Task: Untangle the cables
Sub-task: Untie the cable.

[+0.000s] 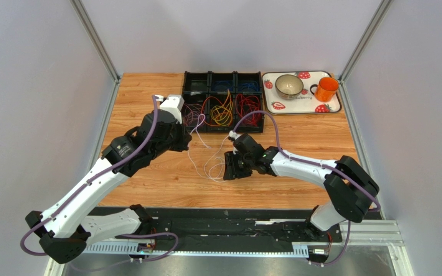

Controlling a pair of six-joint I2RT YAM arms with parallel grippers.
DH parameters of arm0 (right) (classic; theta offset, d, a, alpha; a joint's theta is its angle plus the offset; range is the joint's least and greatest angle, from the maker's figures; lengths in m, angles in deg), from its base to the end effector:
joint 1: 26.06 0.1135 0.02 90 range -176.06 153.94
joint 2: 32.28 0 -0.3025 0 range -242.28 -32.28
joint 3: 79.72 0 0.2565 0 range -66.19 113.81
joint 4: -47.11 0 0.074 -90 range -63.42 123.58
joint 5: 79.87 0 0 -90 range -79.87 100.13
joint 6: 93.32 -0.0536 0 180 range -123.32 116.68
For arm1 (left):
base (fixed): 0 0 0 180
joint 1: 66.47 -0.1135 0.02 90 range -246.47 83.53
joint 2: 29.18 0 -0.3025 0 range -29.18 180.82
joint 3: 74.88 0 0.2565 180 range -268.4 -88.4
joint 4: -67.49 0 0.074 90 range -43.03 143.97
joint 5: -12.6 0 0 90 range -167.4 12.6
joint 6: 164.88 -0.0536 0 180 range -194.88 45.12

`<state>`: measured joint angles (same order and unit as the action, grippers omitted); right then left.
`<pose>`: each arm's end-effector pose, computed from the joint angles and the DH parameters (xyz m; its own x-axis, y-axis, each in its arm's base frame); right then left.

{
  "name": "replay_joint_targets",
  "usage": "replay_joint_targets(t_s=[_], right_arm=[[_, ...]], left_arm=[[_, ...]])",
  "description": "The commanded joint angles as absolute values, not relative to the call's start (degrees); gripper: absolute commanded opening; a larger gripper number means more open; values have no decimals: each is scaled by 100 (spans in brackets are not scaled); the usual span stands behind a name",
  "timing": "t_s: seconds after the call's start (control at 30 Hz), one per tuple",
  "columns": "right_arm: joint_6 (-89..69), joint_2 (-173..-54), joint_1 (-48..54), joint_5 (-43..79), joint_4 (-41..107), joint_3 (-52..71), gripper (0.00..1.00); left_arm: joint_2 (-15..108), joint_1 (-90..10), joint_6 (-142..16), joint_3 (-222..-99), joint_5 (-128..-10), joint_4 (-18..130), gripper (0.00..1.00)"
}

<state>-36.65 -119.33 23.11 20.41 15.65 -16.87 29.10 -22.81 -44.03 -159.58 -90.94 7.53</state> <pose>0.1954 0.2407 0.2058 -0.8963 -0.2104 -0.3904 -0.3804 0.8172 0.4331 0.1503 -0.1261 0.4153 -0.6150 -0.1023 -0.7819 0.2501 0.9151 -0.3164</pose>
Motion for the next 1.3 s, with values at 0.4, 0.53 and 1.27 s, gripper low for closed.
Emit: replay_joint_targets(t_s=[0.4,0.53,1.27], right_arm=[[-3795,-12527,2342,1364,1697,-1047,46],[-3795,-12676,2342,1294,1715,-977,44],[-3637,-12958,2351,1057,1601,-748,4]], left_arm=[[2759,-2314,-4430,-15854,-9059,853,0],[2724,-2314,-4421,-15819,-9059,853,0],[2671,-2314,-4421,-15766,-9085,861,0]])
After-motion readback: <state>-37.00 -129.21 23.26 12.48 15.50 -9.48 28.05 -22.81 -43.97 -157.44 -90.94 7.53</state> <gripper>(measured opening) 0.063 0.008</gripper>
